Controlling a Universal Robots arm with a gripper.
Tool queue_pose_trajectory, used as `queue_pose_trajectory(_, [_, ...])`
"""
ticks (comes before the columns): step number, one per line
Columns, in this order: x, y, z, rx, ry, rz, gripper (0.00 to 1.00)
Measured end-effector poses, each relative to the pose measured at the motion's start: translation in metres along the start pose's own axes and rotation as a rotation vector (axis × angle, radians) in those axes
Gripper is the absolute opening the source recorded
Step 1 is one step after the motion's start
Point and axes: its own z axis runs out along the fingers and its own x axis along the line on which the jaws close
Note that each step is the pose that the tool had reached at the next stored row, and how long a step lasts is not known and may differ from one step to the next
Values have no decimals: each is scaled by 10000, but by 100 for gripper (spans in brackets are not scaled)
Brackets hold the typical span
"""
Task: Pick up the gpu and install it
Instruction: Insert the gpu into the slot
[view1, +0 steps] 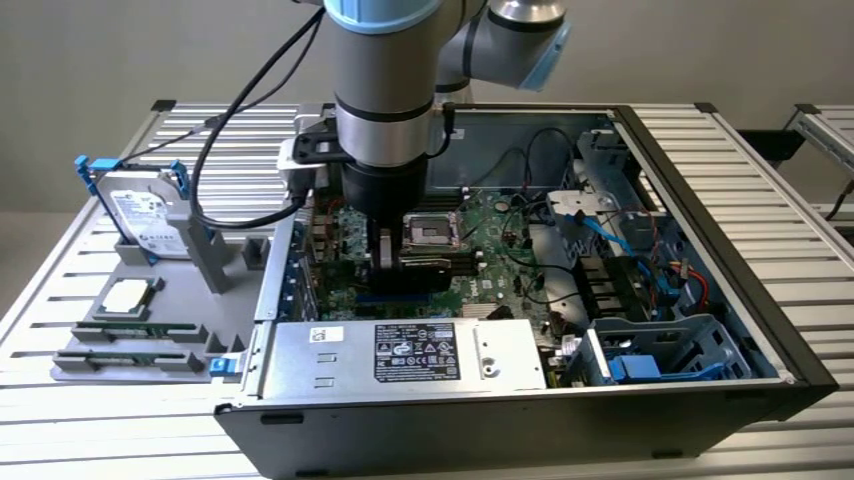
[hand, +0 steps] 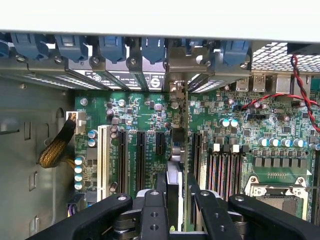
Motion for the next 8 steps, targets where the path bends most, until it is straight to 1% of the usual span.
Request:
queue_pose_trajectory(3, [4, -5, -13, -21, -6, 0, 27])
queue_pose_trajectory(8, [24, -19, -23, -57, -32, 0, 27])
